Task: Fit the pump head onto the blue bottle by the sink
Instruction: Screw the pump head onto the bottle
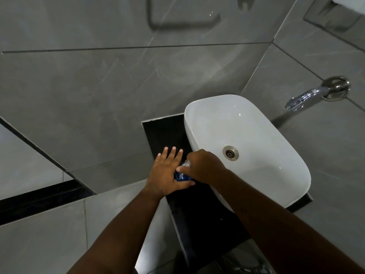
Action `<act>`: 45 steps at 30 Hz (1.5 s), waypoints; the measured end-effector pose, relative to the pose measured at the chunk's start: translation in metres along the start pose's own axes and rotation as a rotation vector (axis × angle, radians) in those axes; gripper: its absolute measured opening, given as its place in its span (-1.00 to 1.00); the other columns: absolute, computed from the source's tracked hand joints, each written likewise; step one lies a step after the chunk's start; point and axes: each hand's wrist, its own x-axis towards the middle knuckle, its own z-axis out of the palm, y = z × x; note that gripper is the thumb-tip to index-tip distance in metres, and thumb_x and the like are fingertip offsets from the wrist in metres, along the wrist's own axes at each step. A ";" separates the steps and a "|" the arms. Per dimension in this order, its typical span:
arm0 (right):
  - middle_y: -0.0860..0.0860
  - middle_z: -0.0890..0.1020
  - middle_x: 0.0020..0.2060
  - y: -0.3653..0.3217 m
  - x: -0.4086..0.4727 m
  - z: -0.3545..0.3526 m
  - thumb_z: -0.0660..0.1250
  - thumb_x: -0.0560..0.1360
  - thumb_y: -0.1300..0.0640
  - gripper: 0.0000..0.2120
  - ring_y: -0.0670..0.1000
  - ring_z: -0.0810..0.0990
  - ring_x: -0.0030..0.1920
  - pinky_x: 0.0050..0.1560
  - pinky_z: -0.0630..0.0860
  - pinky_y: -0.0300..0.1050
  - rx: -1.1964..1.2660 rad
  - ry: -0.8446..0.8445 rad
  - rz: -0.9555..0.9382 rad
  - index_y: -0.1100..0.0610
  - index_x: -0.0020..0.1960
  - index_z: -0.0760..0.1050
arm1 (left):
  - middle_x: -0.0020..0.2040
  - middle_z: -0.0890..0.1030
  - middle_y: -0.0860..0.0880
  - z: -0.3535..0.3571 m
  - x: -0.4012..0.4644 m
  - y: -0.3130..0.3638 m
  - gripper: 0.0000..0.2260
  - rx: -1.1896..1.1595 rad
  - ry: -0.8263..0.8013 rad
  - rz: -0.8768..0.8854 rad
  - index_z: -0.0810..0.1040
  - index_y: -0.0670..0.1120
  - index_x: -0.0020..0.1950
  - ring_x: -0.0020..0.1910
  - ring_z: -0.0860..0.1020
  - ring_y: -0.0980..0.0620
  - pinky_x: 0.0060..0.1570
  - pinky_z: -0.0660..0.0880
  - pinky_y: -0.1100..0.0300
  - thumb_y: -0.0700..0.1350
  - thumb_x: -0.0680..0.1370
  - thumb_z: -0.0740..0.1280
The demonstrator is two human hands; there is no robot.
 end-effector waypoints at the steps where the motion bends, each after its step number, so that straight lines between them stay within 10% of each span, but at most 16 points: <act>1: 0.09 0.66 -0.11 0.000 -0.001 0.000 0.35 0.39 -0.25 -0.52 0.00 0.53 -0.21 -0.15 0.40 -0.14 0.032 0.004 -0.006 0.15 0.03 0.54 | 0.59 -0.01 -0.03 -0.001 -0.001 0.001 -0.02 -0.001 -0.003 -0.005 -0.05 0.07 0.58 0.54 -0.20 -0.02 0.48 -0.17 -0.11 0.56 0.35 0.20; 7: 0.19 0.62 0.10 0.003 -0.011 -0.015 0.40 0.44 0.13 -0.61 0.16 0.59 0.09 0.17 0.50 0.01 0.282 -0.142 -0.138 0.21 0.23 0.46 | 0.59 0.06 -0.07 -0.008 -0.004 0.010 -0.01 -0.040 0.012 -0.030 0.02 0.03 0.58 0.53 -0.17 -0.01 0.49 -0.13 -0.13 0.52 0.33 0.27; 21: 0.11 0.65 -0.06 -0.001 -0.007 -0.006 0.34 0.46 -0.13 -0.63 -0.01 0.52 -0.18 -0.15 0.36 -0.14 0.083 0.010 -0.080 0.15 0.07 0.54 | 0.59 0.04 -0.08 -0.008 -0.004 0.015 -0.01 0.026 0.024 -0.057 0.03 0.02 0.58 0.53 -0.20 -0.04 0.47 -0.14 -0.11 0.57 0.32 0.12; 45: 0.16 0.53 0.16 -0.007 -0.020 -0.017 0.40 0.44 0.05 -0.48 0.15 0.56 0.10 0.12 0.54 0.00 0.137 -0.100 -0.193 0.12 0.34 0.34 | 0.58 0.11 -0.13 -0.004 -0.003 0.008 -0.09 -0.062 0.040 -0.020 0.07 0.03 0.57 0.51 -0.18 -0.02 0.47 -0.08 -0.16 0.41 0.33 0.23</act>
